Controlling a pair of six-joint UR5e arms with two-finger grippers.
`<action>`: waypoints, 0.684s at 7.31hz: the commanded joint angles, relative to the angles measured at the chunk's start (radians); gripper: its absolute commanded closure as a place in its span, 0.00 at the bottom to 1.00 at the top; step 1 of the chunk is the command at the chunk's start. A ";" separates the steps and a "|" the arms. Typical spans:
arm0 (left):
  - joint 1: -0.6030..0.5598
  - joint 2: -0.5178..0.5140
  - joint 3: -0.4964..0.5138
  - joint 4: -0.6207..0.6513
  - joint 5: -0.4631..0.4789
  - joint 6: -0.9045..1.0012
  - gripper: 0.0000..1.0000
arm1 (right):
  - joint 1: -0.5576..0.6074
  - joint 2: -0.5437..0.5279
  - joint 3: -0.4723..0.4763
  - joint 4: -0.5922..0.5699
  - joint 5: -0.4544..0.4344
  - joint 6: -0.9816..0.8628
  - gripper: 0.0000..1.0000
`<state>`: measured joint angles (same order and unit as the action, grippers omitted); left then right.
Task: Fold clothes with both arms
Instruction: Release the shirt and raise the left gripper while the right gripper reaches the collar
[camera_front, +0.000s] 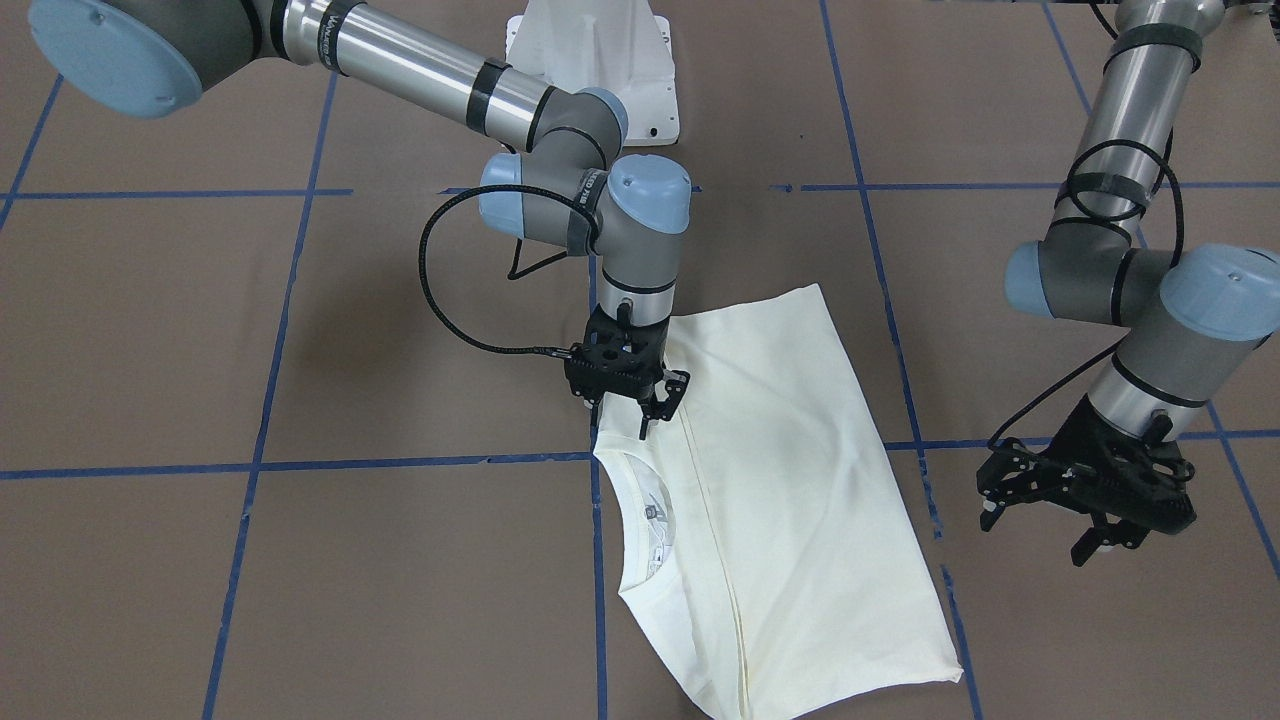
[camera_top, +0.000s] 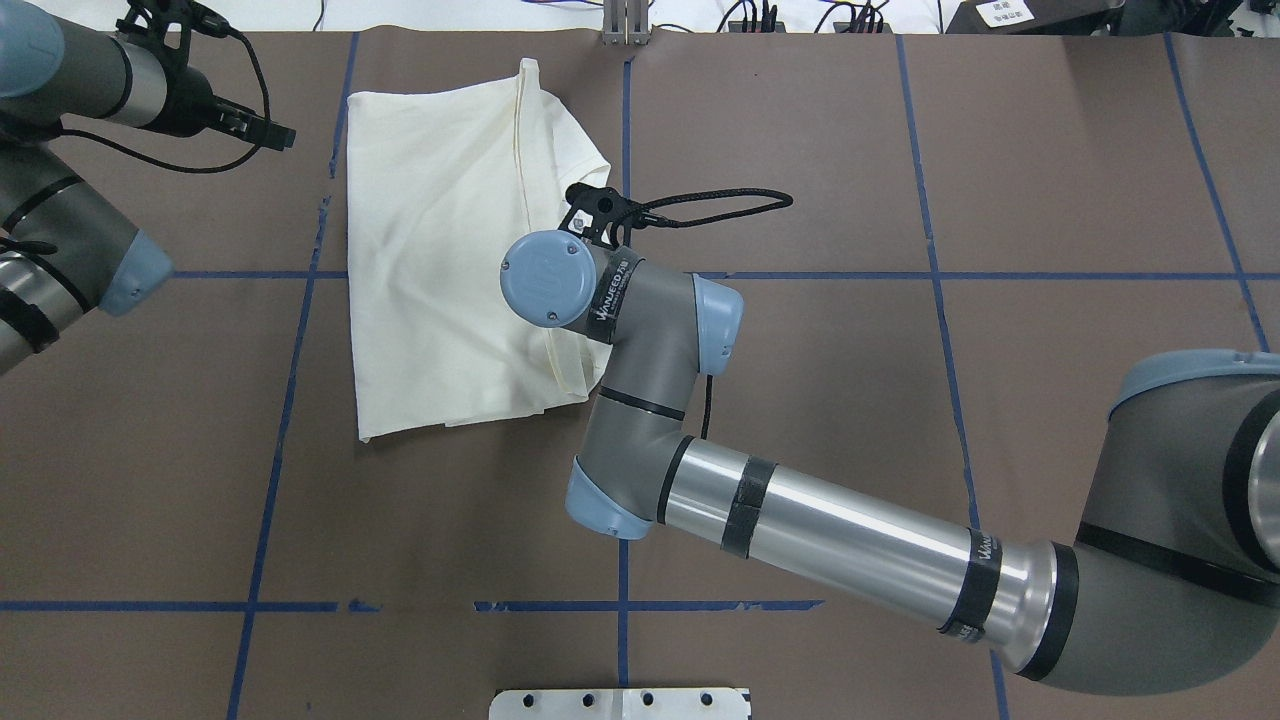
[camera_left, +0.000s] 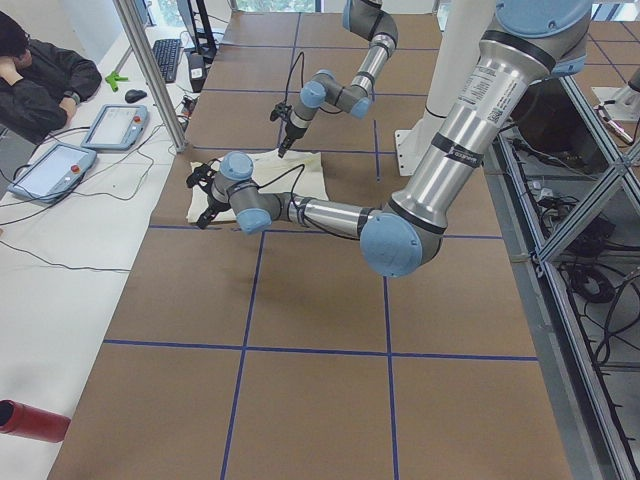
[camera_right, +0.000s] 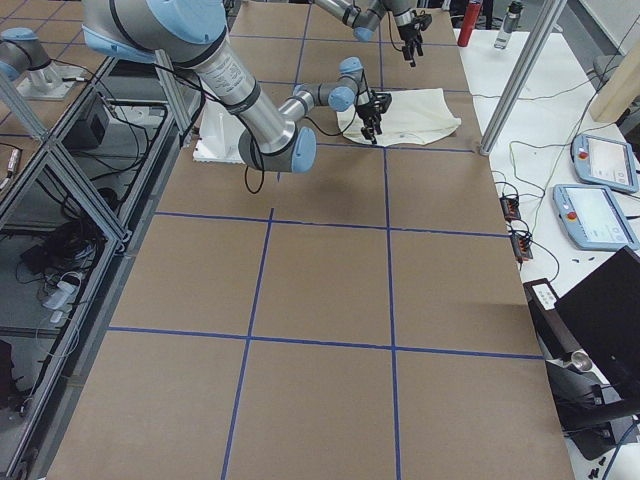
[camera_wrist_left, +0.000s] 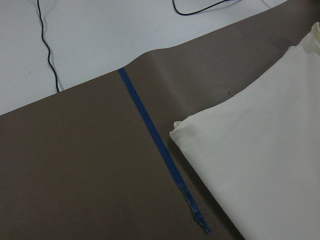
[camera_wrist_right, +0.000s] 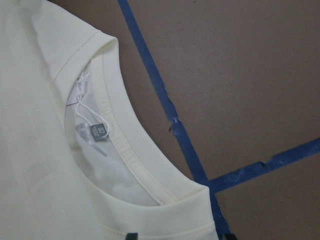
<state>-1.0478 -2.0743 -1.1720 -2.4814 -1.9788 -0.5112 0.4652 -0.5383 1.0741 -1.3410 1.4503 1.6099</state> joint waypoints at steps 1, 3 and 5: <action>0.000 0.000 -0.002 -0.001 0.000 -0.001 0.00 | -0.002 -0.002 0.001 -0.001 -0.002 0.022 0.42; 0.000 0.005 -0.002 -0.001 0.000 -0.003 0.00 | -0.002 -0.002 0.003 -0.009 -0.002 0.031 0.88; 0.000 0.008 -0.014 -0.001 0.000 -0.006 0.00 | 0.000 -0.011 0.009 -0.013 -0.002 0.030 1.00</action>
<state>-1.0477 -2.0677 -1.1791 -2.4820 -1.9788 -0.5145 0.4635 -0.5433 1.0784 -1.3514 1.4481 1.6402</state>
